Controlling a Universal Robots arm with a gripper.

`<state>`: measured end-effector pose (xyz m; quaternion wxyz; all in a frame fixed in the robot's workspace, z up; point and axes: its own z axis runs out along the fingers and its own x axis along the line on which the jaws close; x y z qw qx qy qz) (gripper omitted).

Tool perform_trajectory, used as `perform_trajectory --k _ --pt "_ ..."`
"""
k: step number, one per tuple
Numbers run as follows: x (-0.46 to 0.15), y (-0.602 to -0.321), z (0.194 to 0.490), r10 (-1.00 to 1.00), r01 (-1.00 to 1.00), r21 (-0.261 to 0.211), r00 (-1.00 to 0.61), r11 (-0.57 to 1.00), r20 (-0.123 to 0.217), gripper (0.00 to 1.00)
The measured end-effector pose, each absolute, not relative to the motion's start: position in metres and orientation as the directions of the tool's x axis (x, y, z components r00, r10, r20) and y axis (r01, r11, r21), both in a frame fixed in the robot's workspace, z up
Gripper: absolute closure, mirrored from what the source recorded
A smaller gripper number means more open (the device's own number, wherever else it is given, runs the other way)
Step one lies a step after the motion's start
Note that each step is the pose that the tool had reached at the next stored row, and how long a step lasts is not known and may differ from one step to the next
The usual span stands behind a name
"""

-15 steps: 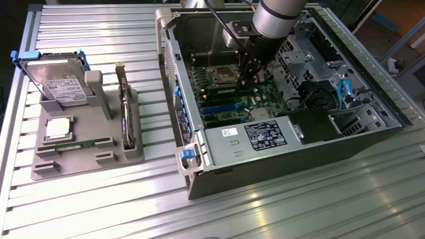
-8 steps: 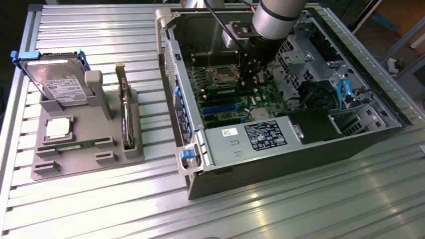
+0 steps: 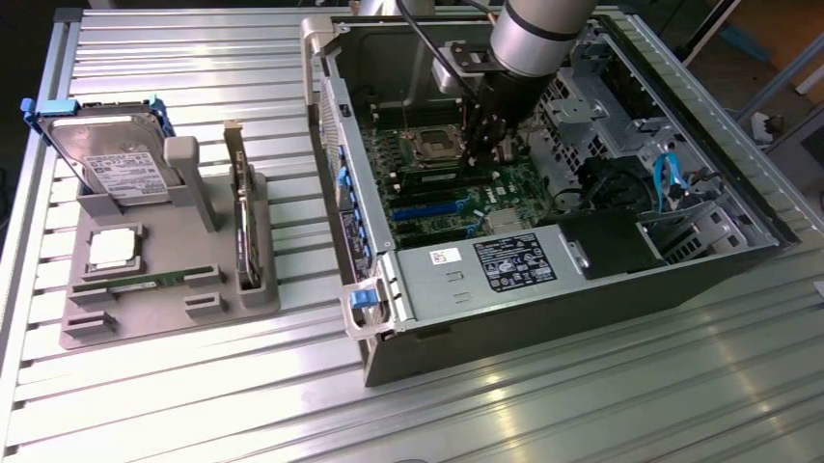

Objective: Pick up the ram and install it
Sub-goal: 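Insert the ram into the slot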

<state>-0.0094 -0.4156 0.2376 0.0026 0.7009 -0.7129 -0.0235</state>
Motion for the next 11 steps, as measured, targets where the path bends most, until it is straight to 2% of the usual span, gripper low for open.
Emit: perform_trajectory --k 11 --pt "-0.0085 -0.4156 0.2376 -0.999 -0.999 0.037 -0.011 0.010 -0.030 0.88"
